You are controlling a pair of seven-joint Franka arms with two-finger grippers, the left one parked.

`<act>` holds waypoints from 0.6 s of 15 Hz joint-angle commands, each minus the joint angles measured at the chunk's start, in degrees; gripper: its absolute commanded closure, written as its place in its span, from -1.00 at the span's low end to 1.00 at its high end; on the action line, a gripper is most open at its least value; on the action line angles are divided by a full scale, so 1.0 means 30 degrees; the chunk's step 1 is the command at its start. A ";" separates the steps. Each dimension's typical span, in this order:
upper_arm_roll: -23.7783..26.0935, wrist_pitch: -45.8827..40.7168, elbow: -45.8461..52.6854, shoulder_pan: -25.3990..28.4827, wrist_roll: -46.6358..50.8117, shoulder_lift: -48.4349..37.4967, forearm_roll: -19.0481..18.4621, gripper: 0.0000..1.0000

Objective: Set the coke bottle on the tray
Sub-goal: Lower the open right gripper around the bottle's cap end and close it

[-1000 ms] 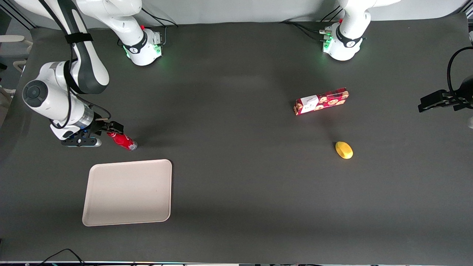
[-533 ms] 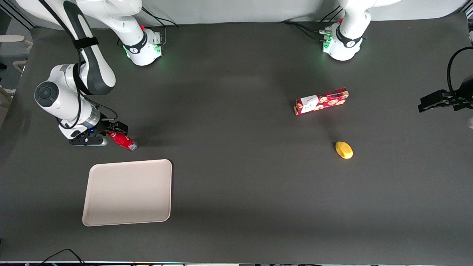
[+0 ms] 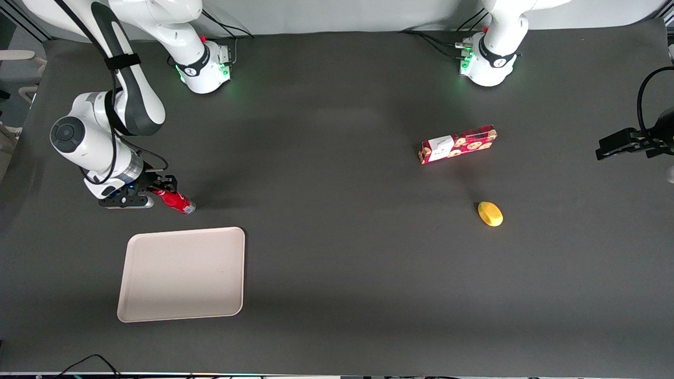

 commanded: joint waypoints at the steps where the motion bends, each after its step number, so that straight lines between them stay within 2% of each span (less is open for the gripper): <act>1: -0.0055 0.0280 0.0171 0.0107 -0.0235 0.0163 -0.0236 0.85; 2: -0.0055 0.0251 0.0171 0.0107 -0.0234 0.0163 -0.0236 1.00; 5: -0.0055 -0.0012 0.0551 0.0136 0.0058 -0.0303 -0.0207 1.00; 9: -0.0055 -0.4596 0.3207 0.0136 0.0525 -0.1650 -0.0206 1.00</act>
